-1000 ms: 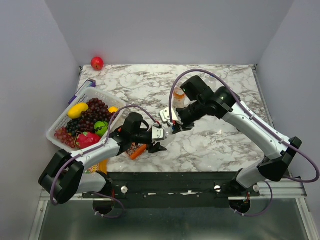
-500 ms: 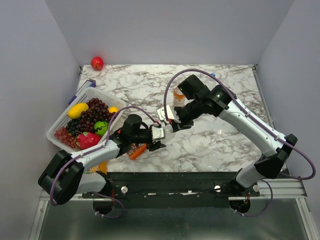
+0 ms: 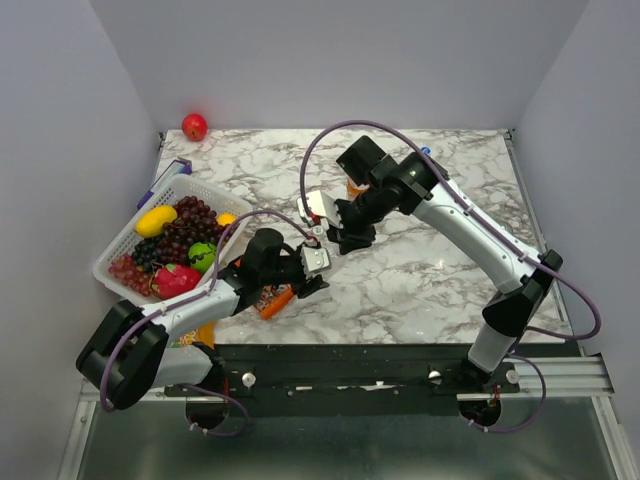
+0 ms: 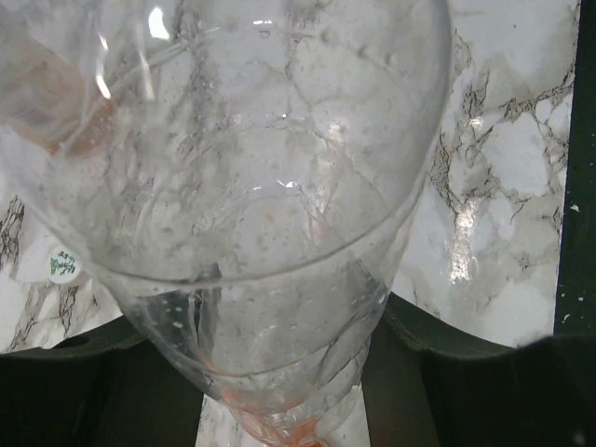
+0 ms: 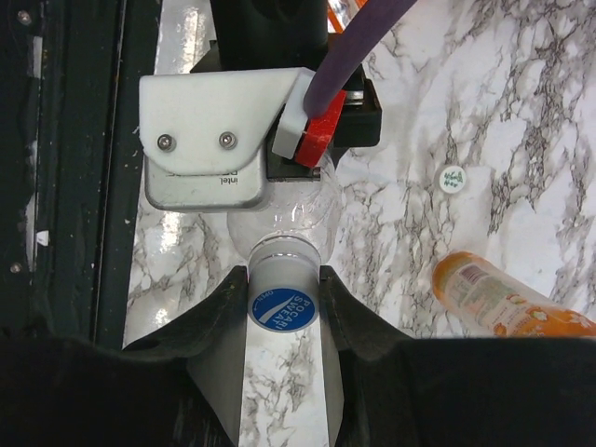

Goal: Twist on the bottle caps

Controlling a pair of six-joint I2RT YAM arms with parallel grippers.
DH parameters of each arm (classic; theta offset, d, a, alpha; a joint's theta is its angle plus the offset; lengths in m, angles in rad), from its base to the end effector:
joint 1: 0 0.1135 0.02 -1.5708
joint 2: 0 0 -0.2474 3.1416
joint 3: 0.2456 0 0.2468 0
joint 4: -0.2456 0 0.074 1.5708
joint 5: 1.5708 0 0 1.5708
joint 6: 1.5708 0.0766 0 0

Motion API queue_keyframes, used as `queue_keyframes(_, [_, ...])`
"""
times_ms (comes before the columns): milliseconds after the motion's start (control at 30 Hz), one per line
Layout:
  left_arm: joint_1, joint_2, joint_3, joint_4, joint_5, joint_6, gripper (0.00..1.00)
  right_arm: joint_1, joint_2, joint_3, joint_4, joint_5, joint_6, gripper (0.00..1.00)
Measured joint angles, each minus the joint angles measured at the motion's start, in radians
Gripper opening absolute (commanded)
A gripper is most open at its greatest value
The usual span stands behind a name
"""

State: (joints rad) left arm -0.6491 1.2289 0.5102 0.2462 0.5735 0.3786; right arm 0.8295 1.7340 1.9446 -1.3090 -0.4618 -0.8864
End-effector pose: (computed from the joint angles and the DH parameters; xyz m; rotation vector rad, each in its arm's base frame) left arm 0.1979 -0.2023 0.1712 1.3043 1.5727 -0.7534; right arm 0.2089 0.2787 0.3394 -2.0618 1.5881 0.5928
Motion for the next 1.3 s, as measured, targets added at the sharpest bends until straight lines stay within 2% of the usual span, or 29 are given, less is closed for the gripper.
queue_keyframes(200, [0.008,-0.001,-0.008,0.023,-0.012,-0.051,0.0,0.019,0.016,0.027,0.001,0.063,0.051,0.27])
queue_keyframes(433, [0.019,-0.015,-0.042,0.078,-0.044,-0.103,0.0,0.027,0.096,0.139,-0.009,0.103,0.223,0.3])
queue_keyframes(633, [0.021,-0.018,-0.086,0.115,-0.061,-0.127,0.0,0.027,0.136,0.152,-0.011,0.103,0.305,0.35])
queue_keyframes(867, [0.021,-0.019,-0.088,0.124,-0.074,-0.134,0.0,0.027,0.146,0.169,-0.013,0.106,0.336,0.5])
queue_keyframes(1033, [0.021,-0.034,-0.088,0.179,-0.076,-0.137,0.0,0.032,0.151,0.182,-0.025,0.106,0.344,0.53])
queue_keyframes(1133, [0.021,-0.034,-0.088,0.188,-0.076,-0.141,0.0,0.034,0.155,0.204,-0.025,0.106,0.349,0.63])
queue_keyframes(1200, [0.021,-0.034,-0.088,0.19,-0.076,-0.145,0.0,0.034,0.155,0.222,-0.026,0.106,0.352,0.76])
queue_keyframes(1233, [0.021,-0.034,-0.088,0.19,-0.076,-0.145,0.0,0.034,0.155,0.23,-0.025,0.106,0.352,0.8])
queue_keyframes(1300, [0.021,-0.034,-0.088,0.19,-0.076,-0.153,0.0,0.034,0.15,0.235,-0.024,0.106,0.348,1.0])
